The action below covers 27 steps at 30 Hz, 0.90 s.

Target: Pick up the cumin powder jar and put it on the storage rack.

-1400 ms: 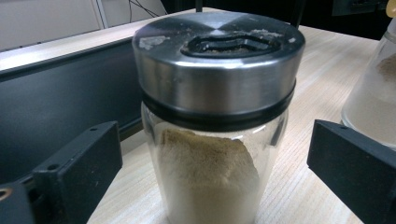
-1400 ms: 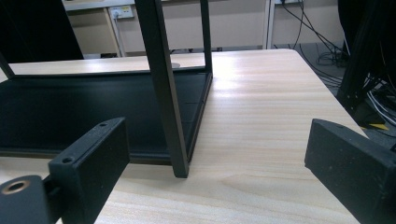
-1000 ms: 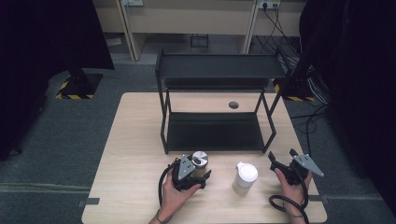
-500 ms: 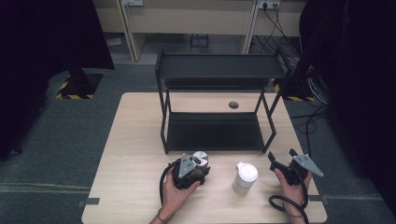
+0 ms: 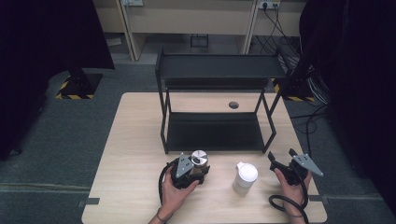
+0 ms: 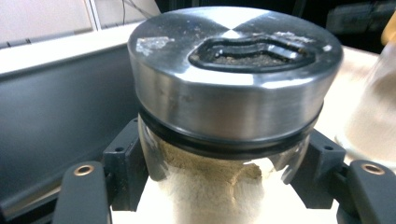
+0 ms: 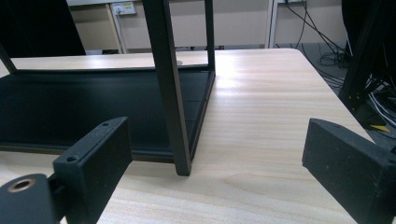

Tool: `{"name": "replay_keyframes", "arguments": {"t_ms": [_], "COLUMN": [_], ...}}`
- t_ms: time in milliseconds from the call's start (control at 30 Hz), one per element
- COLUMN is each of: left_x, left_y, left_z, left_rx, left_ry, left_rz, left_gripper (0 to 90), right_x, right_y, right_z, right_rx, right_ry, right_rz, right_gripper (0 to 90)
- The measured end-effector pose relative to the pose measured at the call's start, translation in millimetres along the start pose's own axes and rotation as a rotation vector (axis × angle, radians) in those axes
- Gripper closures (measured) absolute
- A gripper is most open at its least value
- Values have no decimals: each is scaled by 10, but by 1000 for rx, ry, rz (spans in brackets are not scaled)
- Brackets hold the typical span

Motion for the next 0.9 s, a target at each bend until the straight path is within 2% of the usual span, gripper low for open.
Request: {"name": "replay_keyframes", "arguments": {"t_ms": [133, 300, 467, 767, 900], "left_x": [57, 149, 200, 318, 389], "left_y": [91, 209, 311, 413, 438], "left_z": [23, 65, 94, 164, 176], "left_rx": [5, 17, 26, 65, 83], "left_ry": [2, -19, -23, -51, -43], "left_rz": [53, 91, 127, 139, 147], "left_gripper": [311, 311, 311, 311, 311], "right_x": [-6, -6, -5, -7, -5], "right_y": [2, 2, 2, 2, 2], "right_z": [-3, 2, -1, -4, -5], "right_rx": [-1, 1, -1, -2, -3], "right_ry": [1, -4, -2, -2, -2], "right_rz": [3, 3, 3, 3, 3], "right_gripper": [88, 88, 88, 89, 89]}}
Point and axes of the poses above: each handheld gripper's, and its own axes: y roughly backward along the jaws, x roughly out of its top, z roughly to its right, the point moved 1 cm from there along -y, roughly forward along the jaws, and after that the axes turned 12 degrees about -z, right-handed, at the moved point
